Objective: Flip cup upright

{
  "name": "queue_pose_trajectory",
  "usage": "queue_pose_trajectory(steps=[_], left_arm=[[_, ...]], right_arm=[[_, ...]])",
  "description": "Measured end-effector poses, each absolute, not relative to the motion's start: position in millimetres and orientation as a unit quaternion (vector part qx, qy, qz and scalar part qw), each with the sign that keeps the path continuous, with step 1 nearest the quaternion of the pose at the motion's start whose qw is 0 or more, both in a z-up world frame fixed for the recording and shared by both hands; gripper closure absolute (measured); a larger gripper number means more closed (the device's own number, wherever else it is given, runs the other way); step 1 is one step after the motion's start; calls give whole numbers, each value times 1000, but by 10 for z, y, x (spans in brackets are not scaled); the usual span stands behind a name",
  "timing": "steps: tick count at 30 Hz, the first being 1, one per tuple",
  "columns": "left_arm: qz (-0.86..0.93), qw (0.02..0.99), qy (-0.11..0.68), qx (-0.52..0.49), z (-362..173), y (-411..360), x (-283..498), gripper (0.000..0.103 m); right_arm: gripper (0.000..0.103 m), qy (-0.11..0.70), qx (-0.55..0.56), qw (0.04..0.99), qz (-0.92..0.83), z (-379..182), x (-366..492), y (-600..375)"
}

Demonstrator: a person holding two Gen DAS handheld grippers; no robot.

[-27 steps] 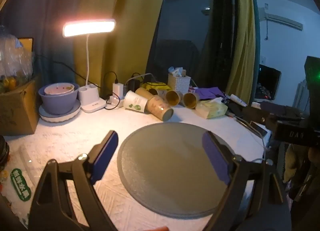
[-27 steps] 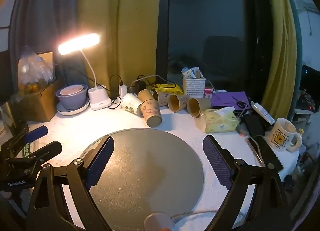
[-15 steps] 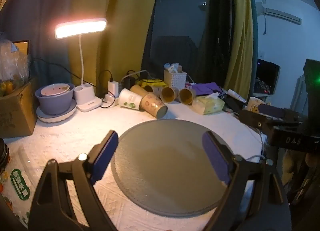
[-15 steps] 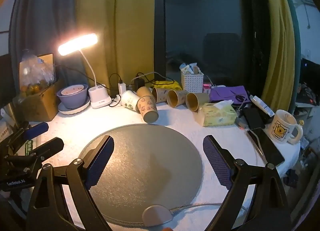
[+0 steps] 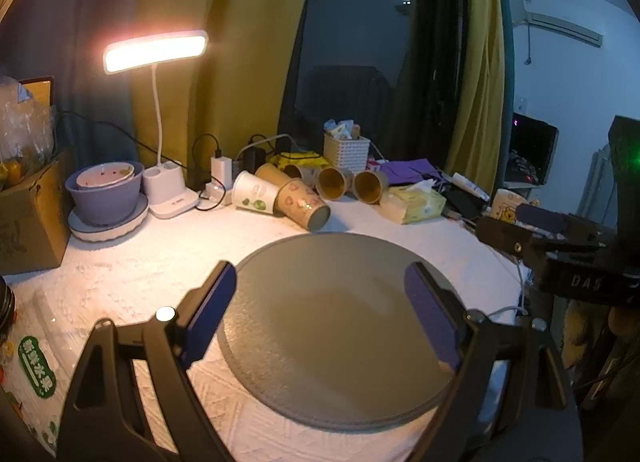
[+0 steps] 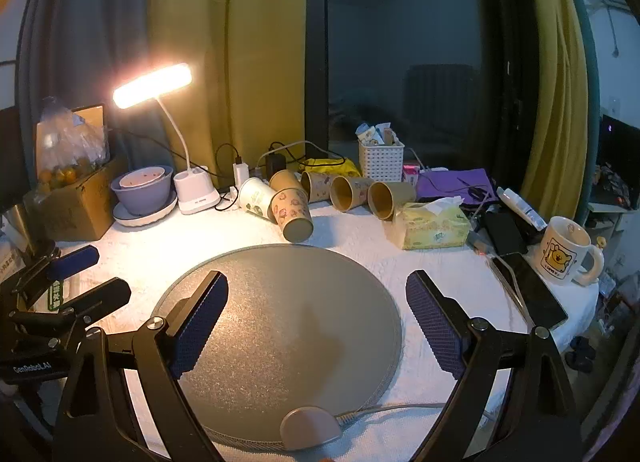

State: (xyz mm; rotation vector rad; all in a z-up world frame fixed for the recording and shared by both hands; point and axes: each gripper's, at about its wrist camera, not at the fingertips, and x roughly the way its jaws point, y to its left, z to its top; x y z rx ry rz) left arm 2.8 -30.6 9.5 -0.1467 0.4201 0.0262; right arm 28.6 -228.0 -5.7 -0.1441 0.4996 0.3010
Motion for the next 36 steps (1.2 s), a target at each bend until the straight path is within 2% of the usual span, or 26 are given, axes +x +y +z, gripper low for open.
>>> queue_pose_trajectory(steps=[36], left_arm=[[8, 974, 211, -75, 120, -410, 75, 16]], right_arm=[[10, 245, -68, 956, 144, -78, 258, -2319]])
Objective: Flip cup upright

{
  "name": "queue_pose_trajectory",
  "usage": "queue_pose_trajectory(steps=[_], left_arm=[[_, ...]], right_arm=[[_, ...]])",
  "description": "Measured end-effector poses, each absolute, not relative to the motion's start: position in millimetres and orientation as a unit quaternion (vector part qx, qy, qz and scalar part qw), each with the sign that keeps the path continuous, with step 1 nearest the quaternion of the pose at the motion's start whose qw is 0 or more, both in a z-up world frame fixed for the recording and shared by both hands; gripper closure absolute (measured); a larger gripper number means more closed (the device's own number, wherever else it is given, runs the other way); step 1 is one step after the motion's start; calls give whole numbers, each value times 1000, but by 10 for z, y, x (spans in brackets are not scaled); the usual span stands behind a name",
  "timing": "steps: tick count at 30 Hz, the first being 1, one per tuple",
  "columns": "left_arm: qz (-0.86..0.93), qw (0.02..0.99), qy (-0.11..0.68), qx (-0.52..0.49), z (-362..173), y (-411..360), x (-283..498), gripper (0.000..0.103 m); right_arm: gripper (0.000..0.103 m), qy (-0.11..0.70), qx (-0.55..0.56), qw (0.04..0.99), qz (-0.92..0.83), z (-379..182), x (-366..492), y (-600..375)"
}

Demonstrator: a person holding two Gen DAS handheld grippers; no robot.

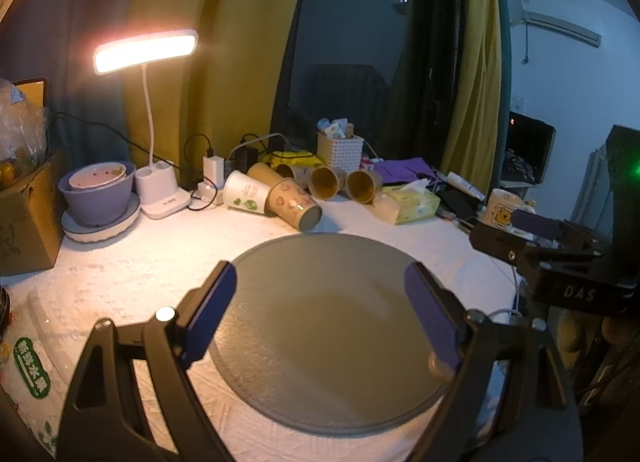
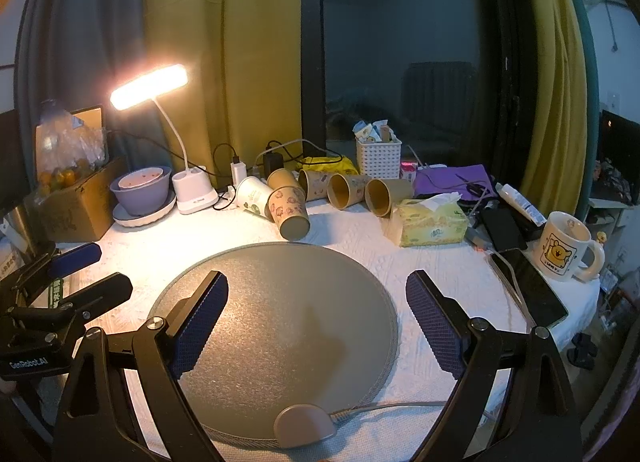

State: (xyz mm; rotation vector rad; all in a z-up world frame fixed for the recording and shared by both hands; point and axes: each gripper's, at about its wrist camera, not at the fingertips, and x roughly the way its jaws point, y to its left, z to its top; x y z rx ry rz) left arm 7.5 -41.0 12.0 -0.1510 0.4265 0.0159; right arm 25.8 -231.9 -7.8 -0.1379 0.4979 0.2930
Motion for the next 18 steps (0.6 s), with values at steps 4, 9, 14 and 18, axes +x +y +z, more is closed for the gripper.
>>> queue_pose_trajectory(steps=[4, 9, 14, 18], left_arm=[[6, 974, 213, -78, 109, -395, 87, 16], [6, 974, 213, -77, 110, -398, 87, 16], [5, 974, 213, -77, 112, -402, 89, 16], [5, 974, 213, -77, 113, -408, 89, 16]], right_arm=[[10, 247, -67, 956, 144, -88, 269, -2329], [10, 249, -67, 955, 144, -97, 284, -2340], [10, 248, -67, 956, 144, -98, 284, -2334], [10, 248, -67, 956, 144, -96, 285, -2331]])
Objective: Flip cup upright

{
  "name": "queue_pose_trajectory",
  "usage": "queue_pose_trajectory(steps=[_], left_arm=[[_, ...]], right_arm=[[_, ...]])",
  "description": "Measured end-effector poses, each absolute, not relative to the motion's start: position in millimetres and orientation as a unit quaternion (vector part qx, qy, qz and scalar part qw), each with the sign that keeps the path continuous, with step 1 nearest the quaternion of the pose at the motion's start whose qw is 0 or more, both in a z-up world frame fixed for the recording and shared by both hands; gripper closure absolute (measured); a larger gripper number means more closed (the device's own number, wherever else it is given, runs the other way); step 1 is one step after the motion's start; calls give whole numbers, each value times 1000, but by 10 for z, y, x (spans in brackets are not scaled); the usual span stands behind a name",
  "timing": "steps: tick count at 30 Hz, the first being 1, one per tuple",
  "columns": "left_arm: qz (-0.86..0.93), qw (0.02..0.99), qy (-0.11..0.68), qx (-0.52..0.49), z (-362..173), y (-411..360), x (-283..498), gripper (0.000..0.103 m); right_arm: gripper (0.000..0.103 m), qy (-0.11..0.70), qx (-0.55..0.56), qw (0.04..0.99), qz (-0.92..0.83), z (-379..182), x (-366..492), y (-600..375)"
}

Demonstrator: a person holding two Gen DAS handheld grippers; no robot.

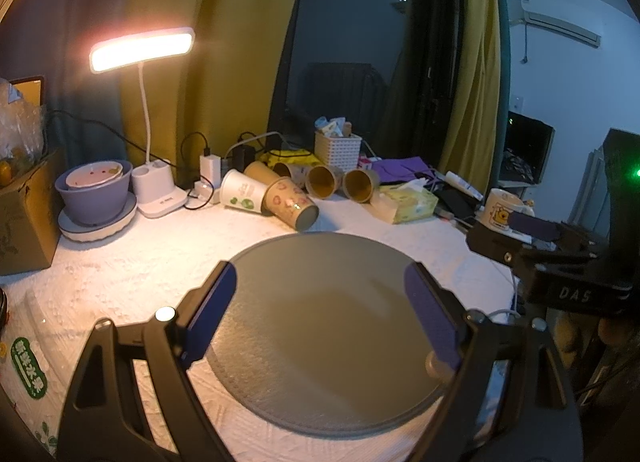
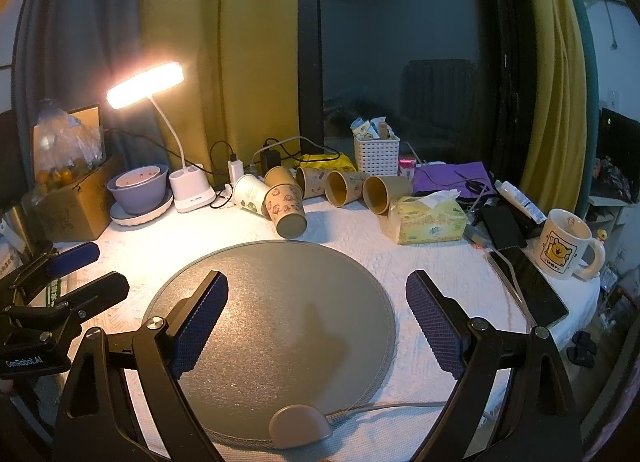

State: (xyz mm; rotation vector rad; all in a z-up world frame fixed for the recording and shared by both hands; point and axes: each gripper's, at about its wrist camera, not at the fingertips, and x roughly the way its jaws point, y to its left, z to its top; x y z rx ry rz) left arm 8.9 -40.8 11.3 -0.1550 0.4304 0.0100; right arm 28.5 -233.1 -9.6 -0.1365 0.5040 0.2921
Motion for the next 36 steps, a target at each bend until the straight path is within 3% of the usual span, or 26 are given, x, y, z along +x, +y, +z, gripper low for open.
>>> queue_pose_trajectory(steps=[19, 36], left_arm=[[-6, 972, 223, -67, 115, -504, 292, 16], [-12, 946, 313, -79, -70, -503, 1268, 16]], right_arm=[[10, 253, -71, 954, 142, -140, 358, -2369], [10, 290, -67, 944, 140, -359, 1179, -2615]])
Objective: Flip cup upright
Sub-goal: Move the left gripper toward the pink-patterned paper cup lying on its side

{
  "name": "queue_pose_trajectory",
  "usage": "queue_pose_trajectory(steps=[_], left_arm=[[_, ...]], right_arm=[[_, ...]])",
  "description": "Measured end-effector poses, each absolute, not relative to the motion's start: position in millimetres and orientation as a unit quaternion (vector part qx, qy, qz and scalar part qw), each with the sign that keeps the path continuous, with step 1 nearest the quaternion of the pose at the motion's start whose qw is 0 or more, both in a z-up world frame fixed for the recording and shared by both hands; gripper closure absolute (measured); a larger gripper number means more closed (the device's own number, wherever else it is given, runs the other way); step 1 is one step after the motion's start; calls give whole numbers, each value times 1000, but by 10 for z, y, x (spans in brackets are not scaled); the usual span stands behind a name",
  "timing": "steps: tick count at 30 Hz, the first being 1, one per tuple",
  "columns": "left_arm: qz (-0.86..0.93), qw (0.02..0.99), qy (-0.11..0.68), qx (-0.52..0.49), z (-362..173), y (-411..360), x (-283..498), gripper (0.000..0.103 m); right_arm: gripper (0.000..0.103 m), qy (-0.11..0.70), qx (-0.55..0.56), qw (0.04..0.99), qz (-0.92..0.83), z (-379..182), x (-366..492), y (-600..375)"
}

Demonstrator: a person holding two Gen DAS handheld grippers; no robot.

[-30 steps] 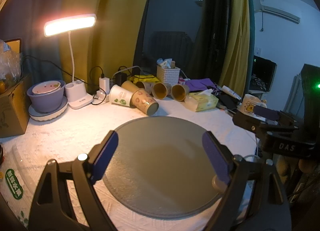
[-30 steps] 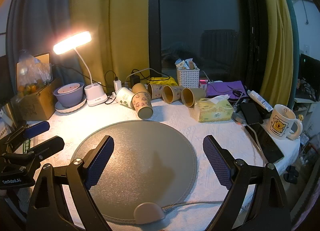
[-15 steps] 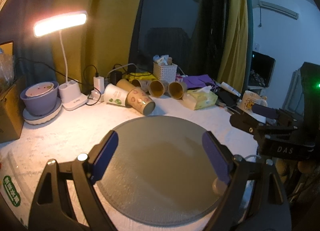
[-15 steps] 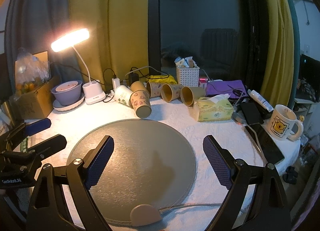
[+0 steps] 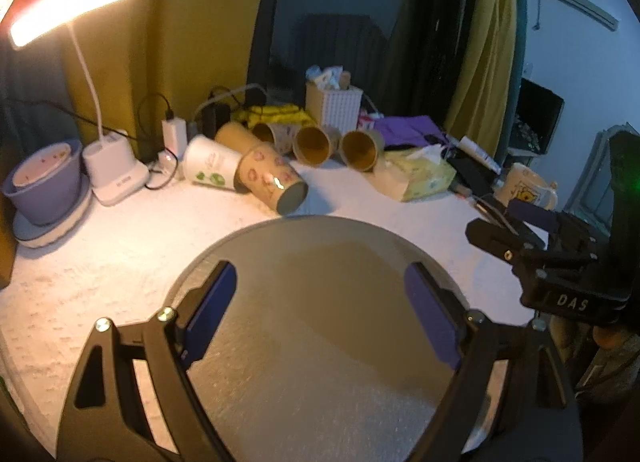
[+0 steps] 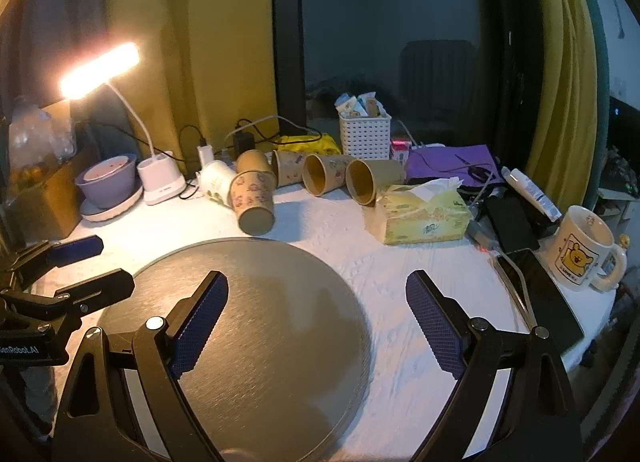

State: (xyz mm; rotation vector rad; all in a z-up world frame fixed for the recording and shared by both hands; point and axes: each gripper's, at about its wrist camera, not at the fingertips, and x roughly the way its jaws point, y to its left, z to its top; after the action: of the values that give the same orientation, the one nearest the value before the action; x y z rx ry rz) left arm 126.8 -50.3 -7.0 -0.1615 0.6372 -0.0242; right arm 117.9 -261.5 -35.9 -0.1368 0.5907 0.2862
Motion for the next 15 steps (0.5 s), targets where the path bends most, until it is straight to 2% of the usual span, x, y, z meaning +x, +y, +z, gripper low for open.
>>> queue_pose_trajectory(steps=[8, 15], left_arm=[[-9, 934, 349, -74, -199, -537, 1881, 16], [5, 919, 378, -111, -372, -426, 2403, 16]], right_arm=[[10, 311, -65, 938, 140, -493, 1686, -2790], [10, 330, -55, 932, 140, -621, 2120, -2944]])
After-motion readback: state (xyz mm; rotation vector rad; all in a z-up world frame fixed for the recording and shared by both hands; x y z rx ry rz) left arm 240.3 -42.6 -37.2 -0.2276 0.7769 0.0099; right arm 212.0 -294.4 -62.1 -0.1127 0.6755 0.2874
